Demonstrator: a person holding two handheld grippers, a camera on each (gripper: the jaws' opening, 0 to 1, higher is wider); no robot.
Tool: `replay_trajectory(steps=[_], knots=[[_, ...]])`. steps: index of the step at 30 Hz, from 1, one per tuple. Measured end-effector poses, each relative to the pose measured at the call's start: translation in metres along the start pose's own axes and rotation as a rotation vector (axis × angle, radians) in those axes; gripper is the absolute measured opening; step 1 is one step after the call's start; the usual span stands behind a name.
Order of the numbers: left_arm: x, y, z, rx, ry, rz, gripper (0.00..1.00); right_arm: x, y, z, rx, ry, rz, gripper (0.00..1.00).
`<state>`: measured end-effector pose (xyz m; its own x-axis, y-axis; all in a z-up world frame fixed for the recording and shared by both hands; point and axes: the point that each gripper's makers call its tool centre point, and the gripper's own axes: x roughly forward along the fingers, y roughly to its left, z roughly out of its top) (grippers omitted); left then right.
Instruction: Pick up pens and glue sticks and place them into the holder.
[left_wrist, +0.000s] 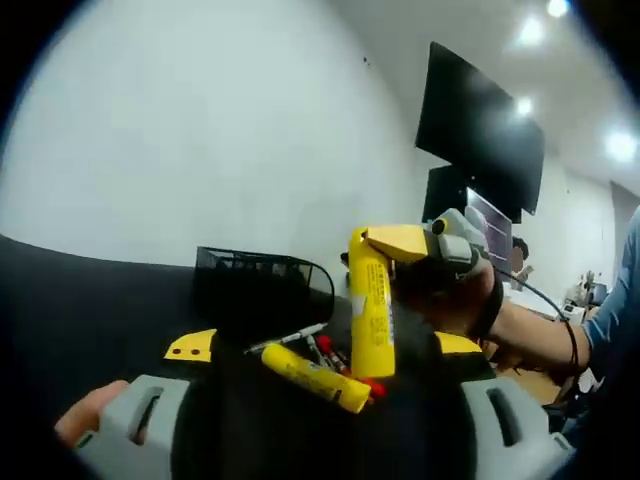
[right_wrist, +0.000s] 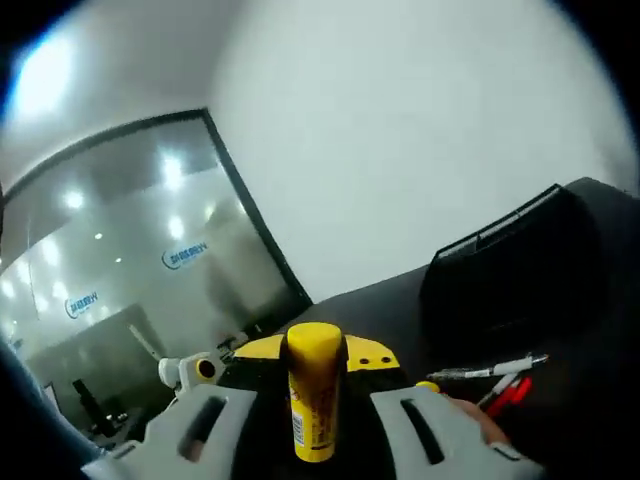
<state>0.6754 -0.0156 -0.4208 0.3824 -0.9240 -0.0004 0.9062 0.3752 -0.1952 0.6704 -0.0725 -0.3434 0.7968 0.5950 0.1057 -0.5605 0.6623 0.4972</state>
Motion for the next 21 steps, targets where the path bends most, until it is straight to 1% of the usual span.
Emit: replay_trajectory(steps=[3,5,6,8,12,16,19,21], knots=[[0.002,0.006,-0.009,0.004,0.012,0.010,0.84,0.004,-0.004,0.008,-0.026,-0.008,-0.018,0.17],[0.003,0.009,-0.014,-0.013,0.009,0.014,0.85,0.006,-0.005,0.012,-0.047,-0.012,-0.026,0.17],[0.002,0.010,-0.015,-0.004,0.027,0.022,0.85,0.010,-0.008,0.016,-0.071,-0.015,-0.038,0.17],[0.000,0.009,-0.009,0.002,-0.011,0.028,0.85,0.014,-0.011,0.021,-0.103,-0.016,-0.053,0.17],[-0.002,0.008,-0.010,-0.002,-0.014,0.019,0.86,0.026,-0.020,0.029,-0.166,-0.012,-0.083,0.17],[-0.001,0.005,-0.012,0.025,-0.003,0.012,0.86,0.036,-0.034,0.029,-0.209,-0.003,-0.125,0.17],[-0.002,0.004,-0.012,0.030,-0.002,0.002,0.85,0.044,-0.042,0.030,-0.231,-0.008,-0.144,0.17],[-0.002,0.006,-0.010,0.020,-0.011,-0.001,0.85,0.050,-0.049,0.031,-0.257,-0.009,-0.167,0.17]])
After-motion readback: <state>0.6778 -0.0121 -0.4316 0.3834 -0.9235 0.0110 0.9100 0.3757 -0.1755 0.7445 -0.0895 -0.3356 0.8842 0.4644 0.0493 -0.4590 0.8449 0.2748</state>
